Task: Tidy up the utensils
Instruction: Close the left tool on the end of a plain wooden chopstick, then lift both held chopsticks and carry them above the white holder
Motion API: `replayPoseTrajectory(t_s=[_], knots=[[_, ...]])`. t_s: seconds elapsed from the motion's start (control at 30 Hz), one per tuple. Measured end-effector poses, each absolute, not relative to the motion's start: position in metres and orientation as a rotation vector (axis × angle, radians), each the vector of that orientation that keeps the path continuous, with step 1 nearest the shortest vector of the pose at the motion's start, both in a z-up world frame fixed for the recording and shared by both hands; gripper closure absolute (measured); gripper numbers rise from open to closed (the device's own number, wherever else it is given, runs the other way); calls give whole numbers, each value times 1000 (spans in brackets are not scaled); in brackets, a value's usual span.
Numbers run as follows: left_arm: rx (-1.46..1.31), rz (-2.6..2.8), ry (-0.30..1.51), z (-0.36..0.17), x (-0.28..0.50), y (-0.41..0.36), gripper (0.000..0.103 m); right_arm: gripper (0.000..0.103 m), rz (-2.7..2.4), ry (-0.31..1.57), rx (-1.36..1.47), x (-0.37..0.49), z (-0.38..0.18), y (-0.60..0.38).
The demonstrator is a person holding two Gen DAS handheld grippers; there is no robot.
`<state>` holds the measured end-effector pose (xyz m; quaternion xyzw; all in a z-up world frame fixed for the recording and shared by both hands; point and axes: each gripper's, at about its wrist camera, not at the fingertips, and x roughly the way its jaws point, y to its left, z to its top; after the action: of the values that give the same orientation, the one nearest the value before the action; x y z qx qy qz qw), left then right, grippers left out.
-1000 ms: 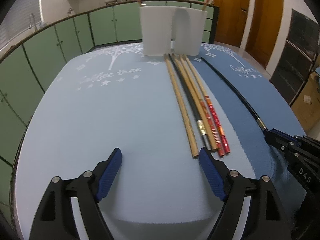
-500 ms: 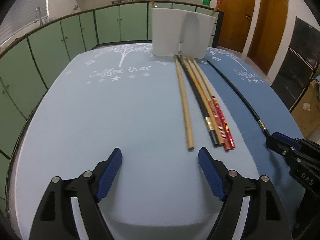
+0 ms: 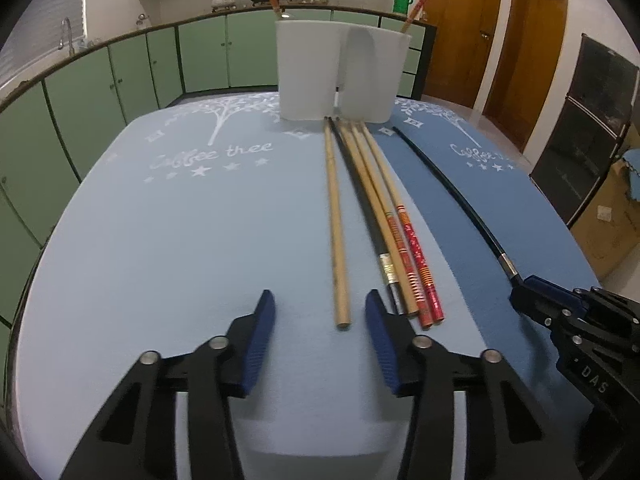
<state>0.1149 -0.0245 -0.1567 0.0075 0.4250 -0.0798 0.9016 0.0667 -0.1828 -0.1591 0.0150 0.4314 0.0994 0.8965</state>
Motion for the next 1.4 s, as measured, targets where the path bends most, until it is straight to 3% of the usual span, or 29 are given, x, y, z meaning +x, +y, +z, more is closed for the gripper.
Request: replayPoseTrajectory(t_s=[0.13,0.27,0.6,1.4], knots=[[7,-190,882,-157,115,-35,83,93,202,897,48,68,-160,-187],[7,-189,881,-158,116,-40,96,97,200,897,66,69,-161,-190],[-3,-175,860,-142,105,-33,96,97,215,864,67,63,-148,-190],[-5,-243,545,13,97,-11,96,97,284,629,92,80,4,-208]])
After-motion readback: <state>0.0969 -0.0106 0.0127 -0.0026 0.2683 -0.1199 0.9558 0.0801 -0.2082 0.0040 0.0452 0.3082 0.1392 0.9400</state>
